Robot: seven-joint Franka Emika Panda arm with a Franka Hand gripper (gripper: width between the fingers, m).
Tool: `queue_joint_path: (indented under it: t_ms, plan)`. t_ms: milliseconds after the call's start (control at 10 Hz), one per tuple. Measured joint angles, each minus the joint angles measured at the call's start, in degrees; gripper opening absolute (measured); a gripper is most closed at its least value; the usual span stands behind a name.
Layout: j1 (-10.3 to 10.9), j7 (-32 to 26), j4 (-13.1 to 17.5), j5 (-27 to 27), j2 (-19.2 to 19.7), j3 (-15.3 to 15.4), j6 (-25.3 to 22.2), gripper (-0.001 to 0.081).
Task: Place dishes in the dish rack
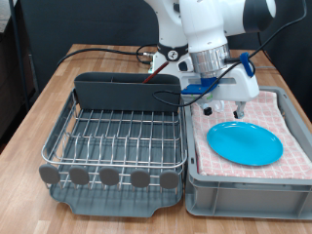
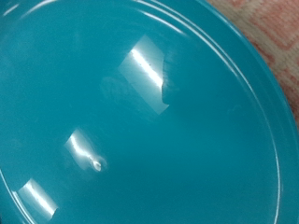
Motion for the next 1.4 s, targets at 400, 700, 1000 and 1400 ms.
queue_joint_path:
  t_ms: [400,700,1000,1400]
  plan:
    - [0.0,-4.6,1.1,3.4,2.5,0.4,0.8,0.0802]
    - [0.0,-5.2,1.9,4.2,4.1,0.5,0.8,0.0802]
    - [-0.4,-10.6,2.8,10.0,5.9,1.8,2.4,0.0802]
    - [-0.3,-12.1,3.6,10.9,6.3,2.0,2.6,0.0802]
